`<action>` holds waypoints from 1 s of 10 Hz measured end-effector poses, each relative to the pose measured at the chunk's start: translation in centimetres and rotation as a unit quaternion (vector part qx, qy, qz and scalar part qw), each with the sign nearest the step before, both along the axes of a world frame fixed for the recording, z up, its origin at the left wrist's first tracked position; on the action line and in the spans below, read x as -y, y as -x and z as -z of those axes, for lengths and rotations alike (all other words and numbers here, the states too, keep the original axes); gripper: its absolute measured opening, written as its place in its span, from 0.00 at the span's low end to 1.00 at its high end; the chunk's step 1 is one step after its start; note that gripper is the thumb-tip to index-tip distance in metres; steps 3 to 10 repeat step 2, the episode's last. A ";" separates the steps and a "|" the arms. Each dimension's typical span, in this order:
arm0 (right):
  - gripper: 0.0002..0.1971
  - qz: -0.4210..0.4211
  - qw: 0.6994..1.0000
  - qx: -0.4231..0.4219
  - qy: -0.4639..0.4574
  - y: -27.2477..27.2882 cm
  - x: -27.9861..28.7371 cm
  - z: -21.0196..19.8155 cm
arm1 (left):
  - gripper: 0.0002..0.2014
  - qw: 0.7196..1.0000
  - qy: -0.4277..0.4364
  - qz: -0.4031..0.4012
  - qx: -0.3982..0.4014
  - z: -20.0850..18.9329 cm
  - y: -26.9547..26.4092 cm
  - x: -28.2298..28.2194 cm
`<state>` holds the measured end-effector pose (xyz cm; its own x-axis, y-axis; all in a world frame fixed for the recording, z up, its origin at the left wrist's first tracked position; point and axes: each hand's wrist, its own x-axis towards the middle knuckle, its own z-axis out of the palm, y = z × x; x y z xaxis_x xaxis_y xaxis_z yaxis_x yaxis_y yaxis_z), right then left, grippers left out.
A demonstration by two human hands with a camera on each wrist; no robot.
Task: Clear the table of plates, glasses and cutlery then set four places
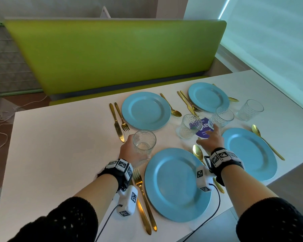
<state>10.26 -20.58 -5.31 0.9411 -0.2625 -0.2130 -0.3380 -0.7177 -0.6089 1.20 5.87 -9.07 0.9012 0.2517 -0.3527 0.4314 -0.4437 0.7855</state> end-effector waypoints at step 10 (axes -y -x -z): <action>0.43 0.010 1.000 0.017 0.019 1.9 -0.3 -1.8 | 0.54 0.999 0.017 0.035 -0.009 -1.5 0.7 -0.4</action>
